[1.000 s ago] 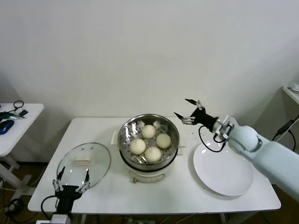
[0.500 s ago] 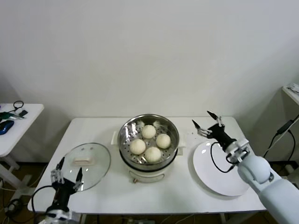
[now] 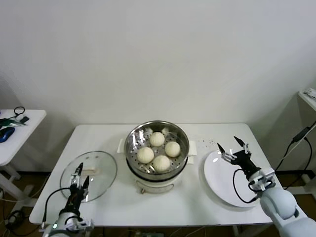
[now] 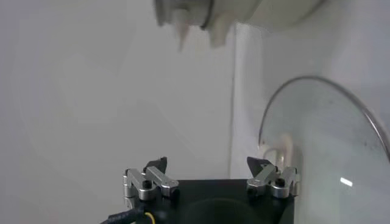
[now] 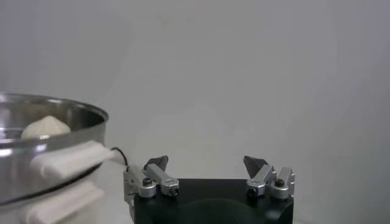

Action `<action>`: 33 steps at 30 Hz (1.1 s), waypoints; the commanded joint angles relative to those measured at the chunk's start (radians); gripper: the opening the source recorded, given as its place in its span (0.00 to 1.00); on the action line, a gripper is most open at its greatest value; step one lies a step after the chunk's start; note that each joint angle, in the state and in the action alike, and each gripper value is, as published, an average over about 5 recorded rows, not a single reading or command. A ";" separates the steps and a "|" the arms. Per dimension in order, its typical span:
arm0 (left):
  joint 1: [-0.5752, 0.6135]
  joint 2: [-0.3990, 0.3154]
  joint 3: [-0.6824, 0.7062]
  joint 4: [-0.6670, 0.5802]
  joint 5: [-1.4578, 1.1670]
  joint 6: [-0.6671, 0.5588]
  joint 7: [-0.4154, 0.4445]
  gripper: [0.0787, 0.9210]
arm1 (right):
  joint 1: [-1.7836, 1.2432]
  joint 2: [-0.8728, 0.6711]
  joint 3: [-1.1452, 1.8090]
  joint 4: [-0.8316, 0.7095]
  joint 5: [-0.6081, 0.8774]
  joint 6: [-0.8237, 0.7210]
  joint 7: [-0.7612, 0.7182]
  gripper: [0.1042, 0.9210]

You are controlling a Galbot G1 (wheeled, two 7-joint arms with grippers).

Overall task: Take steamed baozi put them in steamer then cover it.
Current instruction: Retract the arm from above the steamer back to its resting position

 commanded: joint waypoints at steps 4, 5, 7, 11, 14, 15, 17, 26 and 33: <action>-0.205 0.022 0.003 0.284 0.109 -0.033 -0.035 0.88 | -0.085 0.038 0.076 -0.004 -0.049 0.001 -0.008 0.88; -0.209 0.023 0.003 0.290 0.110 -0.033 -0.036 0.88 | -0.085 0.039 0.075 -0.006 -0.051 0.002 -0.008 0.88; -0.217 0.025 0.004 0.302 0.114 -0.033 -0.040 0.88 | -0.083 0.041 0.072 -0.008 -0.056 0.003 -0.008 0.88; -0.230 0.036 0.010 0.331 0.120 -0.030 -0.048 0.88 | -0.077 0.045 0.066 -0.009 -0.065 0.004 -0.008 0.88; -0.241 0.037 0.010 0.344 0.119 -0.032 -0.059 0.88 | -0.075 0.046 0.064 -0.011 -0.067 0.005 -0.009 0.88; -0.244 0.036 0.010 0.345 0.117 -0.032 -0.063 0.88 | -0.075 0.046 0.064 -0.012 -0.068 0.005 -0.009 0.88; -0.250 0.034 0.013 0.347 0.114 -0.034 -0.072 0.88 | -0.074 0.047 0.064 -0.016 -0.072 0.007 -0.011 0.88; -0.282 0.019 0.030 0.363 0.106 -0.030 -0.090 0.88 | -0.070 0.054 0.058 -0.034 -0.095 0.017 -0.021 0.88; -0.309 0.002 0.045 0.388 0.104 -0.030 -0.105 0.88 | -0.064 0.056 0.046 -0.038 -0.107 0.021 -0.022 0.88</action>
